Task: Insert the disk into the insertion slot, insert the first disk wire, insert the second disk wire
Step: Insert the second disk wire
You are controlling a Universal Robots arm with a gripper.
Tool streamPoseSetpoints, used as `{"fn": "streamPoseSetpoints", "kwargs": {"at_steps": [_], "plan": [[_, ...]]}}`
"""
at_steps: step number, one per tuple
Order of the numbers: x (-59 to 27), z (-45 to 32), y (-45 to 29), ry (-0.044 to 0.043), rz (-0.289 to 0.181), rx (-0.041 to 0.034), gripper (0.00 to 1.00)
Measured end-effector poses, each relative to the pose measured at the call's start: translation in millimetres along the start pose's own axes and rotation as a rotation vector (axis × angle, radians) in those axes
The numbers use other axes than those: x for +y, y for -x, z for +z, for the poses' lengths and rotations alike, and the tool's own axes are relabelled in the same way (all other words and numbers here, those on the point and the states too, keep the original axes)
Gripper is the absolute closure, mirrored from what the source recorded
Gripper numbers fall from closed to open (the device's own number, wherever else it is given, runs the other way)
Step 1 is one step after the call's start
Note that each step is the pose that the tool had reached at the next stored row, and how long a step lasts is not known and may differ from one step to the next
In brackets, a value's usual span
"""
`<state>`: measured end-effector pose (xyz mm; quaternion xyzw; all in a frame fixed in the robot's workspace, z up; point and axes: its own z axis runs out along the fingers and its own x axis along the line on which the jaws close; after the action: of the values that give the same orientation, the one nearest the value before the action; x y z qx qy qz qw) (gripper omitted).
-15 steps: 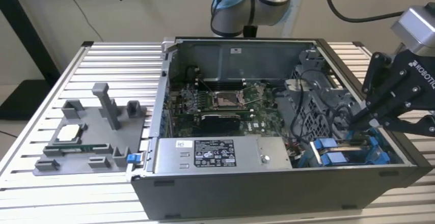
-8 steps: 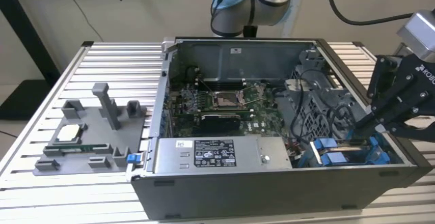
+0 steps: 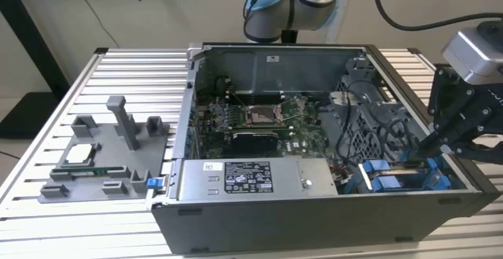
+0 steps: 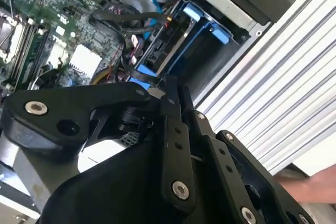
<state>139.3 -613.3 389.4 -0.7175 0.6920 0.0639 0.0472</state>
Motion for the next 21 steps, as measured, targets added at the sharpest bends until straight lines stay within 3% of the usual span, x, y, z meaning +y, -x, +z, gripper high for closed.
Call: {"fn": "streamPoseSetpoints", "kwargs": {"at_steps": [6,9,15,18,21], "plan": [[1.0,11.4,19.7,-0.0086,-0.001,0.0042,1.00],[0.7,15.9,27.5,-0.0157,-0.003,0.0146,1.00],[0.5,22.6,29.0,-0.0261,-0.011,0.0406,1.00],[0.4,26.1,28.7,-0.0336,-0.017,0.0475,1.00],[1.1,29.8,28.2,-0.0409,-0.018,0.0490,1.00]]}}
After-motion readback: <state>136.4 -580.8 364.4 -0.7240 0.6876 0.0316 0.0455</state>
